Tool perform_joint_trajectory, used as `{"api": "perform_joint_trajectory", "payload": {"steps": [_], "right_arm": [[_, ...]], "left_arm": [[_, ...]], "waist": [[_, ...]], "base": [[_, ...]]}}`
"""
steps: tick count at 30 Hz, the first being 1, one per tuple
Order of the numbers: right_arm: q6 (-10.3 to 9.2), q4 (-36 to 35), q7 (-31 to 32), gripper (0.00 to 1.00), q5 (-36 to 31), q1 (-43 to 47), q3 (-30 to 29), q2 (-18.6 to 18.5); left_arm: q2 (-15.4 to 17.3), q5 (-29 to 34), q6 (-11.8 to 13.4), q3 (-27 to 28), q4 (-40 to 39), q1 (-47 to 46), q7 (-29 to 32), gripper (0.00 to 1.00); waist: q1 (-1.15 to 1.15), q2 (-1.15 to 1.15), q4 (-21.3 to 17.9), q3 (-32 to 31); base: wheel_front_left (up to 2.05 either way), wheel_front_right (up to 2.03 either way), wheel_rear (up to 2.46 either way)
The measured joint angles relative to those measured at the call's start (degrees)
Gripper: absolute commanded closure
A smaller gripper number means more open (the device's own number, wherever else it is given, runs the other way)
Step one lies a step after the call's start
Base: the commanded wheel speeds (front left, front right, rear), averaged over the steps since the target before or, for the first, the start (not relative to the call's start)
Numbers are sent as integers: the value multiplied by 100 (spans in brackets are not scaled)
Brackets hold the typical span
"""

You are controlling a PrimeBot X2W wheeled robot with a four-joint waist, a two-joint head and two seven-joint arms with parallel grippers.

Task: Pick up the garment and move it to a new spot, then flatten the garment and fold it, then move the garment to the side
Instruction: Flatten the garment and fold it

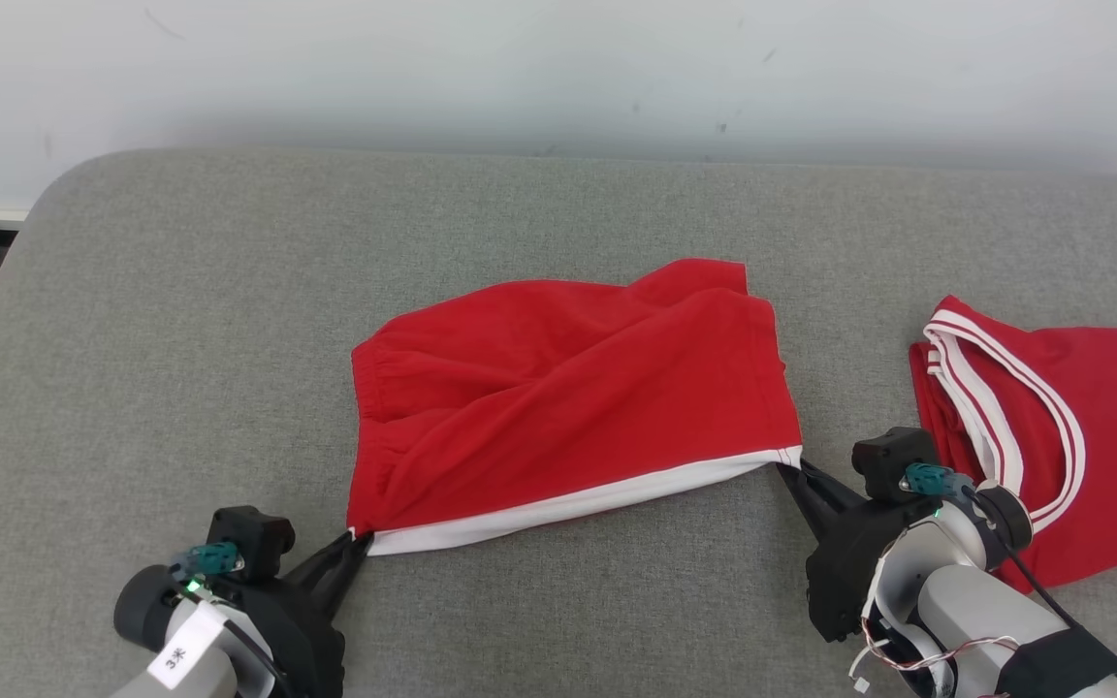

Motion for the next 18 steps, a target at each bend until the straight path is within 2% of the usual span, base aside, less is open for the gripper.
{"api": "perform_joint_trajectory", "payload": {"steps": [4,10,18], "right_arm": [[54,3,-145,100,0,-9,-51,-12],[58,-65,-554,100,0,-332,-349,-119],[145,-155,-655,100,153,-124,-387,-121]], "left_arm": [[35,-86,0,82,-44,-15,-33,100],[130,-257,-1,494,-467,-212,-160,100],[189,-287,0,532,-964,55,-180,100]], "waist": [[0,0,4,-41],[0,0,25,-181],[-1,0,48,-432]], "base": [[0,0,0],[0,0,0],[0,0,0]]}}
